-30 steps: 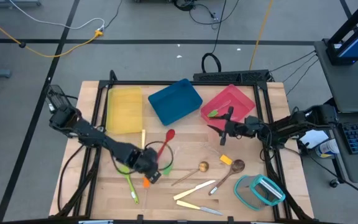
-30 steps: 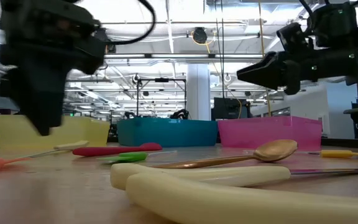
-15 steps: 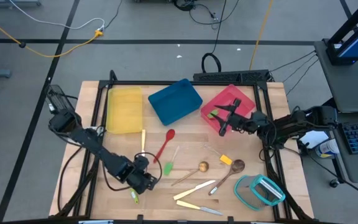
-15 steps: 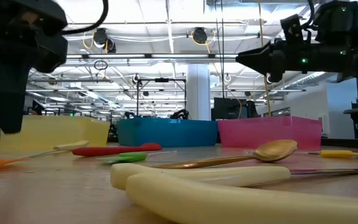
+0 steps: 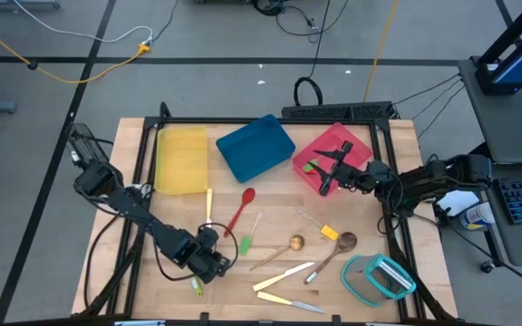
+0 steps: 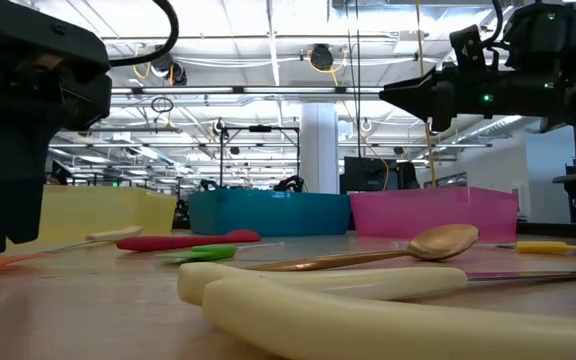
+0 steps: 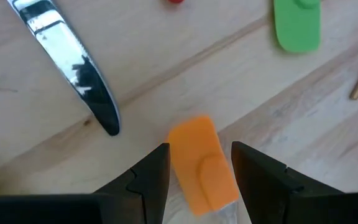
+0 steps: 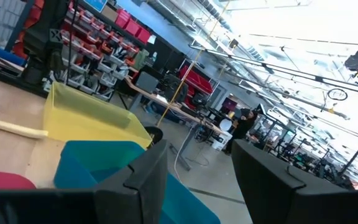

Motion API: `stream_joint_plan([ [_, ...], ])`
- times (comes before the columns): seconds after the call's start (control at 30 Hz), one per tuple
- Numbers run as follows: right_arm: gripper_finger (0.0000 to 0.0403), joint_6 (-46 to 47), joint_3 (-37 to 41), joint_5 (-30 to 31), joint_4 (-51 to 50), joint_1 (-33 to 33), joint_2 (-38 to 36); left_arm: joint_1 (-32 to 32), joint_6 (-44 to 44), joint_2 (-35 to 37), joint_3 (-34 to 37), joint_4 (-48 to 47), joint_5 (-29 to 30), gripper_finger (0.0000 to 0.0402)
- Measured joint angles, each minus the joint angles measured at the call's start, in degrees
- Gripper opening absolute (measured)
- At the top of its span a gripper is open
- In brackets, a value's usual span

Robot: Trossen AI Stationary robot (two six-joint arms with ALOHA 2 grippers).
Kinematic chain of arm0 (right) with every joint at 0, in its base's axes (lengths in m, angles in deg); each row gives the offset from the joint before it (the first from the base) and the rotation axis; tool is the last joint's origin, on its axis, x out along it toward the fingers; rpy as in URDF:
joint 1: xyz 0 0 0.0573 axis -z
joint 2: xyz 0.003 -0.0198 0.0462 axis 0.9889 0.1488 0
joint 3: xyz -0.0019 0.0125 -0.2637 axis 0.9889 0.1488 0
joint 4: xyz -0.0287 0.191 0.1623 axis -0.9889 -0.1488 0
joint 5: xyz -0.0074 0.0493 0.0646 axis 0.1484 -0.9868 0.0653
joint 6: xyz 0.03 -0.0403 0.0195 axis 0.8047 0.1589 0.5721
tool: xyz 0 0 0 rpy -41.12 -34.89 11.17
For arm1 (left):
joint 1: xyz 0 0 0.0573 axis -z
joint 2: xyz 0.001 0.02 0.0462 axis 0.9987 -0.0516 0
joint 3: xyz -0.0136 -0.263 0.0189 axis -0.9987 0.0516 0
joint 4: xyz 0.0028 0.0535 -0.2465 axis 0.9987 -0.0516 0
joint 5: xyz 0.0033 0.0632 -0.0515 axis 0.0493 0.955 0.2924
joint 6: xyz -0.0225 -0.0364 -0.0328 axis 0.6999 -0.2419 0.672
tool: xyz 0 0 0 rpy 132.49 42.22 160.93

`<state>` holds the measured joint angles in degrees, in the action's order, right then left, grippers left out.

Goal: Pick & Place Kitchen Items
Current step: Put the orange spatula into the red bin

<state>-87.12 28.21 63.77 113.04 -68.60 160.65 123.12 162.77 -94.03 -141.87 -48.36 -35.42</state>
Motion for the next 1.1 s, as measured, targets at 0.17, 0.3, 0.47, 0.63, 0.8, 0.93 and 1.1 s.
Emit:
stream_joint_plan([
  [0.17, 0.0171, 0.4, 0.0, 0.0, 0.0, -0.2, 0.0, -0.2, -0.6, 0.0, 0.0, 0.0, -2.2, 0.018],
  [0.3, 0.0171, 2.2, 0.0, 0.0, -0.1, -0.2, 0.0, -0.2, -0.9, -0.2, 0.0, 0.0, -1.7, 0.0199],
  [0.47, 0.0171, 3.0, 0.0, 0.0, -0.5, -0.2, 0.0, -1.4, -3.6, -0.2, 0.0, -0.1, -0.7, 0.0232],
  [0.63, 0.0171, 3.0, 0.0, 0.0, -0.7, -0.2, 0.0, -1.8, -3.2, -1.5, -0.2, 0.4, -1.6, 0.0245],
  [0.8, 0.0171, 3.0, 0.0, 0.0, -0.6, -0.2, 0.0, -1.2, -0.5, -2.6, -0.2, 1.3, -1.3, 0.0246],
  [0.93, 0.0171, 2.9, 0.0, 0.0, -0.6, -0.2, 0.0, -1.1, 1.2, -2.4, -0.2, 1.0, -1.8, 0.0246],
  [1.1, 0.0171, 2.8, 0.0, 0.0, -0.7, -0.2, 0.0, -0.4, 3.5, -2.4, -0.1, 0.2, -2.8, 0.0236],
])
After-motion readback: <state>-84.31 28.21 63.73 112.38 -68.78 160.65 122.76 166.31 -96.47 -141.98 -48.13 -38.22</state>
